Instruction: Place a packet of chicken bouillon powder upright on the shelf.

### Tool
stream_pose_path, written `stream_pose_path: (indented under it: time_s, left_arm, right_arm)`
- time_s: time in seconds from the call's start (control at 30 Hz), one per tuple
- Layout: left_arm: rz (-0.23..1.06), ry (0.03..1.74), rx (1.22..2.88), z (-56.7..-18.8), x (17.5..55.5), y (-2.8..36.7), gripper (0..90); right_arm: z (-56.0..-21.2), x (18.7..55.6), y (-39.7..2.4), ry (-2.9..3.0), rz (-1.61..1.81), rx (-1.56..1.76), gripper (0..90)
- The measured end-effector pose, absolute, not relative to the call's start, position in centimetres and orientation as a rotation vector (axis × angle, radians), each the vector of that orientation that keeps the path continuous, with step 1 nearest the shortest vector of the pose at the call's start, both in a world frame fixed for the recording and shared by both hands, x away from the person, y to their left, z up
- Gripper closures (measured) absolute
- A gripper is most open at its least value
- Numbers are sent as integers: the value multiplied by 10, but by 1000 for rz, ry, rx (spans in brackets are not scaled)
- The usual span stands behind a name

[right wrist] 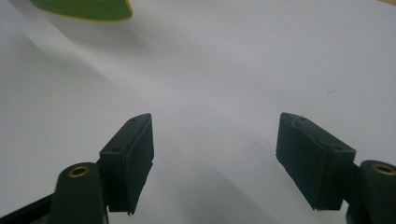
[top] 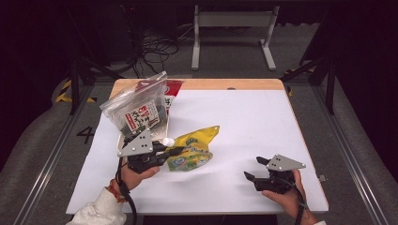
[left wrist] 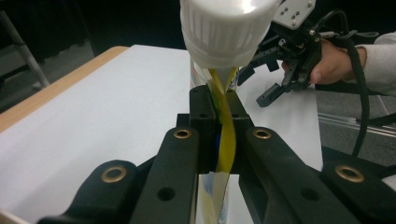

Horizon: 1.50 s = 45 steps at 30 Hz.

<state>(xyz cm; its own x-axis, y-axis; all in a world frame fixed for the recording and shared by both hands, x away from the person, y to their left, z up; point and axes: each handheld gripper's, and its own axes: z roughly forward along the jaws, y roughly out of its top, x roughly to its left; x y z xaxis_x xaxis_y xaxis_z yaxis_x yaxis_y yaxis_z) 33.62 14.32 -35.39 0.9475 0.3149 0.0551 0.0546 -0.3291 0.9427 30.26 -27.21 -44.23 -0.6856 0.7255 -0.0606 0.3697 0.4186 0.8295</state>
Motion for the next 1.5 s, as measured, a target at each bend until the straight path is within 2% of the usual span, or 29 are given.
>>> stream_pose_path:
  time_s: [1.03, 1.5]
  left_arm:
    - [401, 272, 1876, -305, 363, 204, 870]
    - [443, 352, 1915, -312, 371, 241, 869]
  right_arm:
    - [-446, 301, -266, 2282, 1170, 933, 268]
    - [-449, 301, -263, 2300, 1171, 925, 266]
